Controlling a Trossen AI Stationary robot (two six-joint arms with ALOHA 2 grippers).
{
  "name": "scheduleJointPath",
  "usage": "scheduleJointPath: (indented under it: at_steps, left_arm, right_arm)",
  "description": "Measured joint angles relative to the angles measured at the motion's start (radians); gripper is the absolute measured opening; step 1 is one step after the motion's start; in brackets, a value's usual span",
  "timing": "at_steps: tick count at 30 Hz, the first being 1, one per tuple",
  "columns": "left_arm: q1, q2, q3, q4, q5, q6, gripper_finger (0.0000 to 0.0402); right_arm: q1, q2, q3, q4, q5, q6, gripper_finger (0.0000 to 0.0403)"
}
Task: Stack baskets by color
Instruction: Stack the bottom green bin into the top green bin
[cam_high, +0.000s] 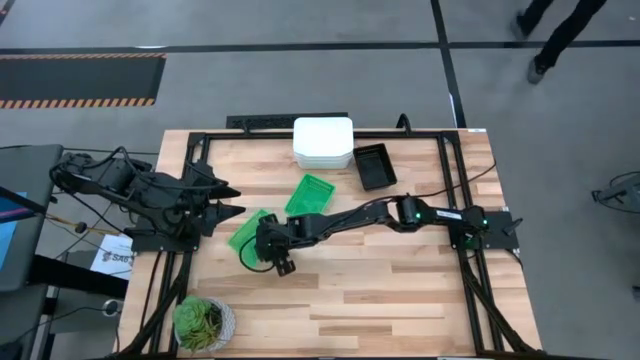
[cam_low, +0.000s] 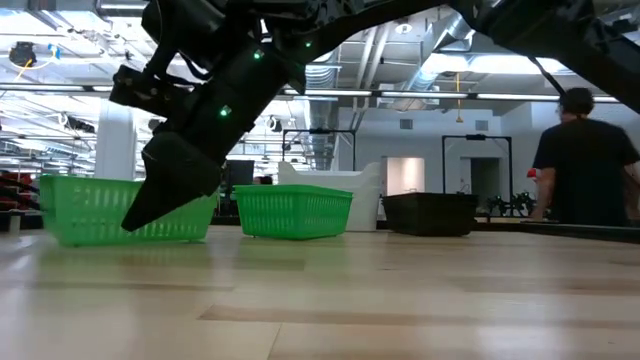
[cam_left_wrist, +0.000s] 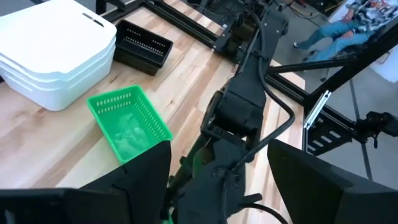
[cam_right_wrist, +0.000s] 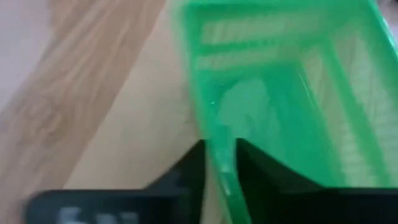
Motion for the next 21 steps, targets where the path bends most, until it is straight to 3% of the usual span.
scheduleJointPath:
  at_steps: [3,5,9,13,21]
  left_arm:
    - [0.000,0.000,0.000,0.000,0.000,-0.001,0.0256]
    - [0.000,0.000,0.000,0.000,-0.001,-0.001,0.0256]
    - [0.000,-0.001,0.000,0.001,-0.001,-0.004,0.0256]
    - [0.000,-0.001,0.000,0.002,-0.001,-0.024,0.0256]
    - [0.000,-0.015,0.001,0.006,0.017,-0.041,0.0256]
  right_arm:
    - [0.006,-0.006,0.000,0.010,0.002,0.007,0.0053]
    - [0.012,-0.009,0.000,0.034,0.004,-0.001,0.0017]
    - [0.023,-0.036,0.041,0.020,0.033,-0.060,0.0009]
    - [0.021,-0.145,0.081,-0.090,0.095,-0.125,0.0009]
    - [-0.074,-0.325,0.077,-0.580,0.137,-0.185,0.0007]
